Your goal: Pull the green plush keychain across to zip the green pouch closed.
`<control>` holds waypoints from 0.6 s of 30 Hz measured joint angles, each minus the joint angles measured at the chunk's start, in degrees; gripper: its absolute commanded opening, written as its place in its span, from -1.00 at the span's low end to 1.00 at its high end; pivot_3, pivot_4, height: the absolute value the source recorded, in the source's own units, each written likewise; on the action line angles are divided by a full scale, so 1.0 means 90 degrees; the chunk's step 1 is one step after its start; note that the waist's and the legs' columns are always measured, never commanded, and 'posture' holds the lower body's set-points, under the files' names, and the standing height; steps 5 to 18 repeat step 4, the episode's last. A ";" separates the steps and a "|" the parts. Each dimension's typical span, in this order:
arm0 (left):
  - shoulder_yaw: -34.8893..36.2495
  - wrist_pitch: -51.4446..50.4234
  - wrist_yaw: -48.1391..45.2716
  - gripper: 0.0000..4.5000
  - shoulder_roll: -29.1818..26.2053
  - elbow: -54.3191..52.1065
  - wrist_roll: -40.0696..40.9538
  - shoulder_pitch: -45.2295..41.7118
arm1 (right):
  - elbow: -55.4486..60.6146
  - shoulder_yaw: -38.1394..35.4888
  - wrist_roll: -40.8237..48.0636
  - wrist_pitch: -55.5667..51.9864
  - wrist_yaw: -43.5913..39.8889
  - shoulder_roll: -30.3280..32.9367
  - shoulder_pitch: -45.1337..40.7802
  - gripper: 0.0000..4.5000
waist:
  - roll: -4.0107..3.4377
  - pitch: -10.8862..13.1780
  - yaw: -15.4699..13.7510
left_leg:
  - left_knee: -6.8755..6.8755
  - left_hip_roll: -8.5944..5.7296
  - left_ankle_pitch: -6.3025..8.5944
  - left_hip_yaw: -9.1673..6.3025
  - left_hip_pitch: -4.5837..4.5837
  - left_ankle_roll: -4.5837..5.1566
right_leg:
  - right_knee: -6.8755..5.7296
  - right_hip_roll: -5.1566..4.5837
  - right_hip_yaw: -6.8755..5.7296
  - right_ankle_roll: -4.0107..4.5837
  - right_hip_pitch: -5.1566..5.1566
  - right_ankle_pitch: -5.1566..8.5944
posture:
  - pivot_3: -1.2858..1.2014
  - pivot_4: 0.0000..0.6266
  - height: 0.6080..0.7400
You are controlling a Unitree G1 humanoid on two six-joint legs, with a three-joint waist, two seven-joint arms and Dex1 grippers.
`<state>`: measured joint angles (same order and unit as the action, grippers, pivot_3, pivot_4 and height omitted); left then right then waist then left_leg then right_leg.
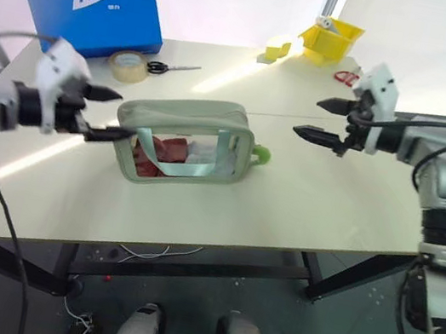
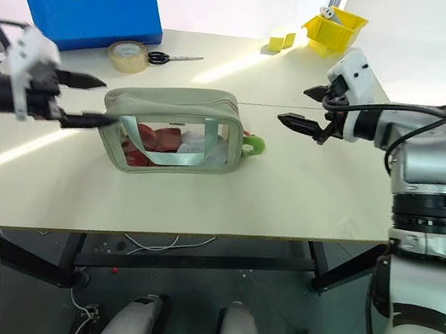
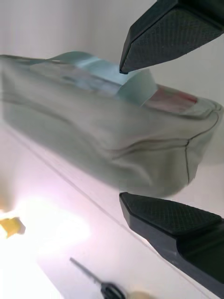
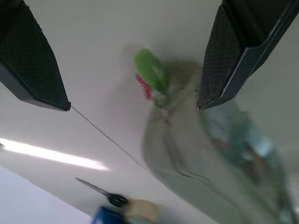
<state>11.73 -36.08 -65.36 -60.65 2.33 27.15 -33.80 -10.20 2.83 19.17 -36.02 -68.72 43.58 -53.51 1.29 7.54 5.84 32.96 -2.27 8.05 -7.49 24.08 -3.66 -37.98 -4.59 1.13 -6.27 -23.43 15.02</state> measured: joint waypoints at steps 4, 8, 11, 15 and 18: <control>0.0564 -0.0406 -0.0163 0.99 -0.0426 0.0133 0.0266 0.0251 | 0.0795 0.0007 0.0351 -0.0382 -0.0188 0.0021 0.0346 1.00 | -0.0009 -0.0019 -0.0029 | 0.0002 -0.0001 0.0002 0.0000 -0.0004 0.0001 | 0.0003 -0.0003 0.0000 0.0000 0.0009 0.0002 | 0.03 -1.00 1.00; 0.0564 -0.0406 -0.0163 0.99 -0.0426 0.0133 0.0266 0.0251 | 0.0795 0.0007 0.0351 -0.0382 -0.0188 0.0021 0.0346 1.00 | -0.0009 -0.0019 -0.0029 | 0.0002 -0.0001 0.0002 0.0000 -0.0004 0.0001 | 0.0003 -0.0003 0.0000 0.0000 0.0009 0.0002 | 0.03 -1.00 1.00; 0.0564 -0.0406 -0.0163 0.99 -0.0426 0.0133 0.0266 0.0251 | 0.0795 0.0007 0.0351 -0.0382 -0.0188 0.0021 0.0346 1.00 | -0.0009 -0.0019 -0.0029 | 0.0002 -0.0001 0.0002 0.0000 -0.0004 0.0001 | 0.0003 -0.0003 0.0000 0.0000 0.0009 0.0002 | 0.03 -1.00 1.00; 0.0564 -0.0406 -0.0163 0.99 -0.0426 0.0133 0.0266 0.0251 | 0.0795 0.0007 0.0351 -0.0382 -0.0188 0.0021 0.0346 1.00 | -0.0009 -0.0019 -0.0029 | 0.0002 -0.0001 0.0002 0.0000 -0.0004 0.0001 | 0.0003 -0.0003 0.0000 0.0000 0.0009 0.0002 | 0.03 -1.00 1.00; 0.0564 -0.0406 -0.0163 0.99 -0.0426 0.0133 0.0266 0.0251 | 0.0795 0.0007 0.0351 -0.0382 -0.0188 0.0021 0.0346 1.00 | -0.0009 -0.0019 -0.0029 | 0.0002 -0.0001 0.0002 0.0000 -0.0004 0.0001 | 0.0003 -0.0003 0.0000 0.0000 0.0009 0.0002 | 0.03 -1.00 1.00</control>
